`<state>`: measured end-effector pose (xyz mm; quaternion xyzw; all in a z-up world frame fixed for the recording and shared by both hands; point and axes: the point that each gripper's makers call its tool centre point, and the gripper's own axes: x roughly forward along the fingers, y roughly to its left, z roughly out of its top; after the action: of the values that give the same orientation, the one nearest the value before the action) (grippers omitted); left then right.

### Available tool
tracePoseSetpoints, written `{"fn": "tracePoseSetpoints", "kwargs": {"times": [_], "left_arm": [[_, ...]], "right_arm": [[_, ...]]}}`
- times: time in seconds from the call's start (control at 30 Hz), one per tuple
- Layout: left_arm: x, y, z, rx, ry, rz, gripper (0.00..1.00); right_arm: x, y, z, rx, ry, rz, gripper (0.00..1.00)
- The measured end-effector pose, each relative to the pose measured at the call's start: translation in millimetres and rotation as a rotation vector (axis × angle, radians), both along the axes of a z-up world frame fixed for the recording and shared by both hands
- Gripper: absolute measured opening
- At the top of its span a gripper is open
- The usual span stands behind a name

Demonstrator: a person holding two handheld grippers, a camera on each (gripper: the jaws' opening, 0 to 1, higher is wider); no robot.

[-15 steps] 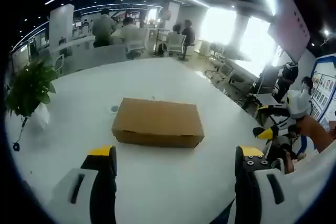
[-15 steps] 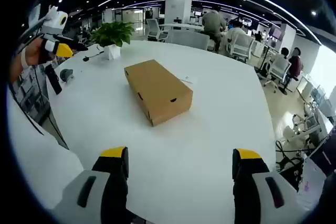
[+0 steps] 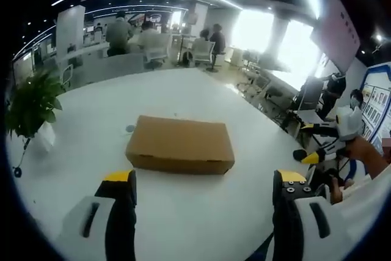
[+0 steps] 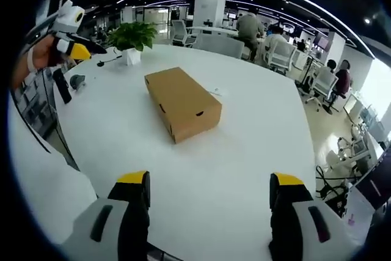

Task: Operate the shoe box by opening the lid, removing the specified soft item, and placing it in the target area until the item is outside and the box remains undamaged.

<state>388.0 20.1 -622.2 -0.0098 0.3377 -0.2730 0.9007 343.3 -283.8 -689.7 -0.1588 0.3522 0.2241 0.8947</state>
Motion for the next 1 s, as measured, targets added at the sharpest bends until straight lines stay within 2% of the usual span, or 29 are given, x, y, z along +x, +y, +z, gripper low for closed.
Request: {"fn": "tracePoseSetpoints", "kwargs": {"times": [0.13,0.3,0.57,0.83,1.0], "left_arm": [[-2.8,-12.3,-2.6,0.012,0.005,-0.023,0.94],[-3.7,-17.8,-1.9,0.005,0.001,-0.017,0.94],[-8.7,-10.2,-5.3,0.005,0.009,0.017,0.94],[-12.7,17.3,-9.3,0.013,0.026,0.043,0.93],[-11.2,47.4,-9.0,0.018,0.021,0.053,0.93]], "right_arm": [[-3.4,-9.8,-6.5,0.012,0.010,-0.023,0.82],[-4.7,-18.3,-11.4,0.019,0.013,-0.023,0.82],[3.7,-17.3,-11.8,0.027,0.014,-0.005,0.81],[13.2,10.5,-17.3,0.047,0.018,0.023,0.81],[19.5,35.1,-13.4,0.048,0.022,0.036,0.82]]}}
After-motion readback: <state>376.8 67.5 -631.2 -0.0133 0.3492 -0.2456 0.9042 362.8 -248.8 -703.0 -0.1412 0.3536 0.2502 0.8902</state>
